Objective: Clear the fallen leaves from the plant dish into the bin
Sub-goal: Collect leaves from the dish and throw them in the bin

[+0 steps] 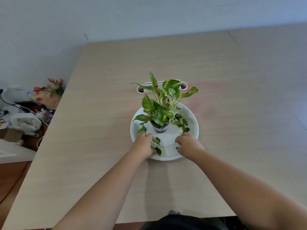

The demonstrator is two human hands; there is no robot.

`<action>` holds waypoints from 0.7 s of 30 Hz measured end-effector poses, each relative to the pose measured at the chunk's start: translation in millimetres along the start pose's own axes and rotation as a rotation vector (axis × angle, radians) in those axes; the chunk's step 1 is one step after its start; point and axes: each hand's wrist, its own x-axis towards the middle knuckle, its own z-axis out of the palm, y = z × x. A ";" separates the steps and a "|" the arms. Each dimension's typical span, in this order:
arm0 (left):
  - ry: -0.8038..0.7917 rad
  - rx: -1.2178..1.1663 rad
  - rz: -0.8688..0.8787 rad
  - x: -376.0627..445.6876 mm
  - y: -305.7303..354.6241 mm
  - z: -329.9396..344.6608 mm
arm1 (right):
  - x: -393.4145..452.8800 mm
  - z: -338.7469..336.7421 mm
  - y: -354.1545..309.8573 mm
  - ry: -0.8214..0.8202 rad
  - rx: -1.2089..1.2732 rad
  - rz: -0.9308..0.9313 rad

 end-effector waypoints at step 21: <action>0.046 -0.040 -0.003 7.0 15.8 20.1 | 21.0 2.3 -2.8 -0.021 -0.056 0.026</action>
